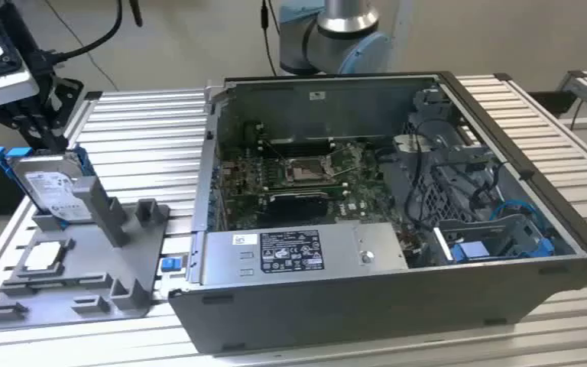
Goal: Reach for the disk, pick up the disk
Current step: 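Reach for the disk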
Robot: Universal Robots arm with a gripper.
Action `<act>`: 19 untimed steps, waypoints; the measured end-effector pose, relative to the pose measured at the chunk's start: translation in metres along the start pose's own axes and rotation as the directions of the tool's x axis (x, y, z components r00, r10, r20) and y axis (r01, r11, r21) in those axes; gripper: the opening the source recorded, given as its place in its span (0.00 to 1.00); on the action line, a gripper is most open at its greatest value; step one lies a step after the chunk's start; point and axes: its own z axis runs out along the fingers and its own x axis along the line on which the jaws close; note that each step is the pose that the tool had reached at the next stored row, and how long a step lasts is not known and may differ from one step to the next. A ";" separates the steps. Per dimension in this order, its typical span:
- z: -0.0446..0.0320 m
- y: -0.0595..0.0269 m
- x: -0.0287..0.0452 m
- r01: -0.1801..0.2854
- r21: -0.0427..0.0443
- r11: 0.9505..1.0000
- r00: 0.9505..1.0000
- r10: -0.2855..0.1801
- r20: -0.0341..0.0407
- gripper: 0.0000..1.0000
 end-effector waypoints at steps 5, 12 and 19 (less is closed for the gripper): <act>0.0000 0.0000 0.0000 0.000 0.000 1.000 1.000 0.000 0.000 0.00; 0.0000 0.0000 0.0000 0.000 0.000 1.000 1.000 0.000 0.000 0.00; 0.0004 0.0099 0.0023 0.000 0.000 1.000 1.000 0.000 0.000 0.00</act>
